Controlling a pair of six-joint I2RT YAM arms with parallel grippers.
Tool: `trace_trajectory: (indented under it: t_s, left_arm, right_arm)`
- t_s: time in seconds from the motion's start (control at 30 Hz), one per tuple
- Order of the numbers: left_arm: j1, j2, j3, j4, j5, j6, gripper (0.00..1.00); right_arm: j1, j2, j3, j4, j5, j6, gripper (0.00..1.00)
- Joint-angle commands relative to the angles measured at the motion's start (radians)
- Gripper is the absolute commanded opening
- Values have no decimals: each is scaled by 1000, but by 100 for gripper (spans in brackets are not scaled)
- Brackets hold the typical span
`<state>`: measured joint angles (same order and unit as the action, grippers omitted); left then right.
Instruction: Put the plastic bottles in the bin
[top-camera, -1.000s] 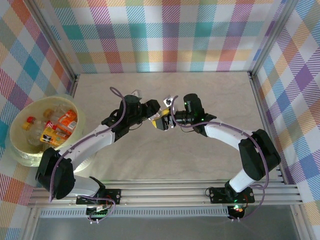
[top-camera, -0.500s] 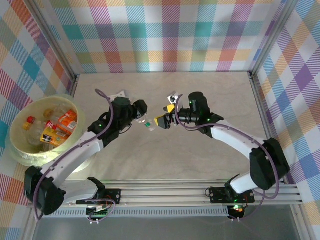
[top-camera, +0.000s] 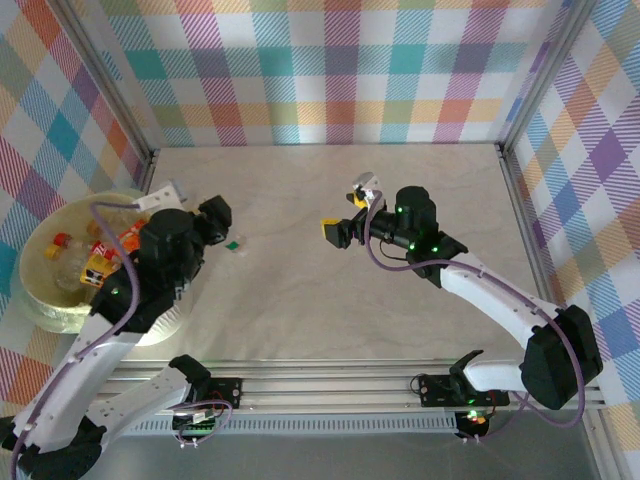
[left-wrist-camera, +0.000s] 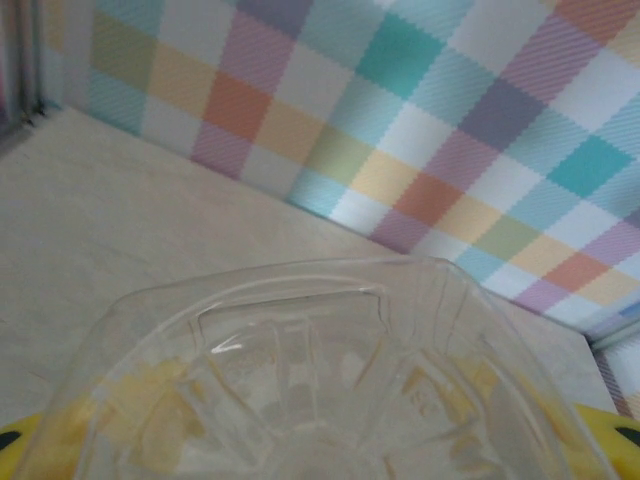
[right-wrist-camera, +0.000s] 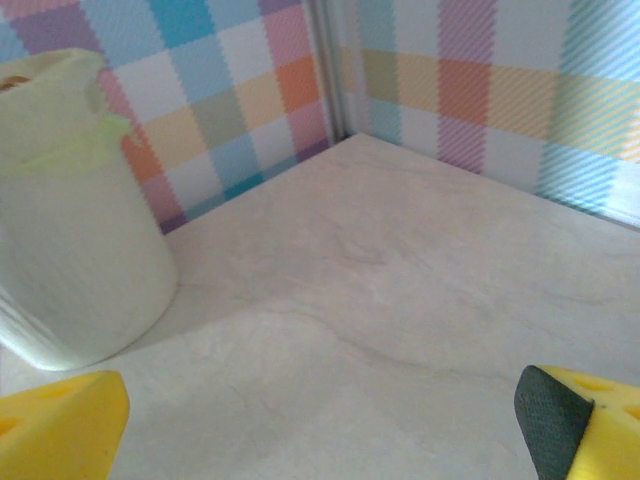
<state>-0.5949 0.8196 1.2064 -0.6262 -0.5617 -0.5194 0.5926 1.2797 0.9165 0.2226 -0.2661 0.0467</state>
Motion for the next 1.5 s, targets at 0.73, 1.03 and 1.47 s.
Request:
trace_trajectory:
  t_s: [0.73, 1.03, 1.47]
  left_arm:
    - [561, 195, 528, -377, -645, 536, 55]
    - [1192, 283, 394, -404, 59, 347, 53]
    - [1255, 430, 427, -589, 139, 193, 66]
  right_arm:
    - [3, 131, 108, -19, 200, 68, 100]
    - [3, 118, 105, -49, 203, 76, 100]
    - [2, 145, 117, -70, 217, 121, 100]
